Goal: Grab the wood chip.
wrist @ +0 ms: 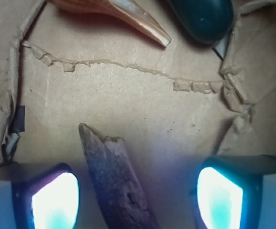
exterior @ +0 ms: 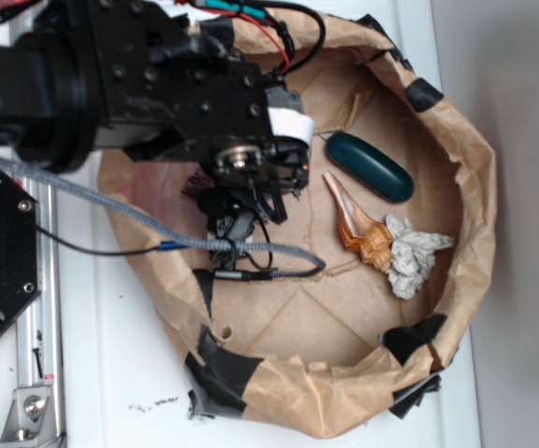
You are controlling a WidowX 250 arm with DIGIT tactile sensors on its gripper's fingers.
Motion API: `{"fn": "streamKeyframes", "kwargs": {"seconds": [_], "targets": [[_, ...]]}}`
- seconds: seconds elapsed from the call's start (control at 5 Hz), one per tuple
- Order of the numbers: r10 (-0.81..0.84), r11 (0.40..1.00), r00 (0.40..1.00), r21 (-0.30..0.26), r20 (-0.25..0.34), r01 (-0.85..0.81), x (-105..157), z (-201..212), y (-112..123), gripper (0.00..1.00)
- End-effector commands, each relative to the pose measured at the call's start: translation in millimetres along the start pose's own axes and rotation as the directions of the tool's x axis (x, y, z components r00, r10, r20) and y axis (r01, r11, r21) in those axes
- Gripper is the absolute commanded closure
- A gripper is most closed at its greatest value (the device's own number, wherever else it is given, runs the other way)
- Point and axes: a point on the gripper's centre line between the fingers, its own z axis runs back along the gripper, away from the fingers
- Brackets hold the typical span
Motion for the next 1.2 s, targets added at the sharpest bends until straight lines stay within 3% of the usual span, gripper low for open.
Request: {"fn": "streamKeyframes", "kwargs": {"seconds": [0.0, 0.2, 0.4, 0.6, 0.8, 1.0], "targets": [[-0.011, 1.000, 0.999, 0.015, 0.049, 0.010, 3, 10, 3, 0.00], [-0.011, 1.000, 0.999, 0.015, 0.049, 0.010, 3, 10, 3, 0.00], [-0.022, 0.999, 0.999, 0.048, 0.039, 0.020, -13, -5, 15, 0.00], [-0.016, 1.000, 0.999, -0.002, 0.046, 0.017, -20, -1, 12, 0.10], [0.014, 1.000, 0.999, 0.010, 0.047, -0.015, -22, 3, 11, 1.00], [0.027, 1.000, 0.998, 0.011, 0.058, -0.028, -18, 5, 10, 1.00]]}}
